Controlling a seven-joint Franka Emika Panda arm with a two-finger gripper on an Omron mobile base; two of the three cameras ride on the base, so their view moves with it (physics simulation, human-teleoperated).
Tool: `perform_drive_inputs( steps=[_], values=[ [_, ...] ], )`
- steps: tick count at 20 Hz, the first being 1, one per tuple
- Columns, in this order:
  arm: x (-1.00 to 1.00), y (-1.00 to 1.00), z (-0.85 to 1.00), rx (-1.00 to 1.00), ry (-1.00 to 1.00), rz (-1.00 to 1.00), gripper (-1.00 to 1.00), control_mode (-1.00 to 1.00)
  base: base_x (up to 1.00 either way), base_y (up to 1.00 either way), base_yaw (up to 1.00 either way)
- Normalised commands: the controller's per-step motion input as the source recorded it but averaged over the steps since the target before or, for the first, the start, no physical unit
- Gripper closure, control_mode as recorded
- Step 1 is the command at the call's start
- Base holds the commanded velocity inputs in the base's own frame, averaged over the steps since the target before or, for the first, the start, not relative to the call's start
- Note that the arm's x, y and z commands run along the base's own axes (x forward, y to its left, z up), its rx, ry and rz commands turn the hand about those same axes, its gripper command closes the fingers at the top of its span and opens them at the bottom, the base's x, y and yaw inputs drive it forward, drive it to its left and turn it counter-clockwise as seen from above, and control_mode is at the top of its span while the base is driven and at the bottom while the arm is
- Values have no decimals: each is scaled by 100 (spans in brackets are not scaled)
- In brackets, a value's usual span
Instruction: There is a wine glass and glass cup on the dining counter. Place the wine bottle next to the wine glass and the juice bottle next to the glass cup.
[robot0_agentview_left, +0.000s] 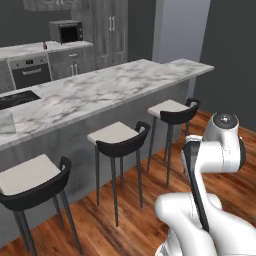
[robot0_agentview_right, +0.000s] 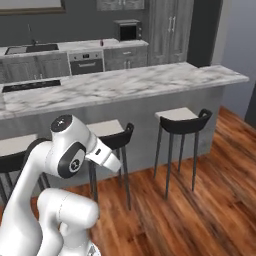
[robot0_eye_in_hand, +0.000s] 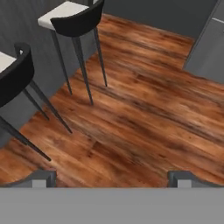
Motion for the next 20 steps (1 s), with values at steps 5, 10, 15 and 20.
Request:
perform_drive_inputs(
  steps=[5, 10, 15, 20],
  values=[
    [0, 0, 0, 0, 0, 0, -100, 100, 18, -60, 21],
    [0, 0, 0, 0, 0, 0, -100, 100, 5, -71, 10],
    [0, 0, 0, 0, 0, 0, -100, 100, 0, -73, -8],
    [0, 0, 0, 0, 0, 0, -100, 100, 5, -64, -24]
  ],
)
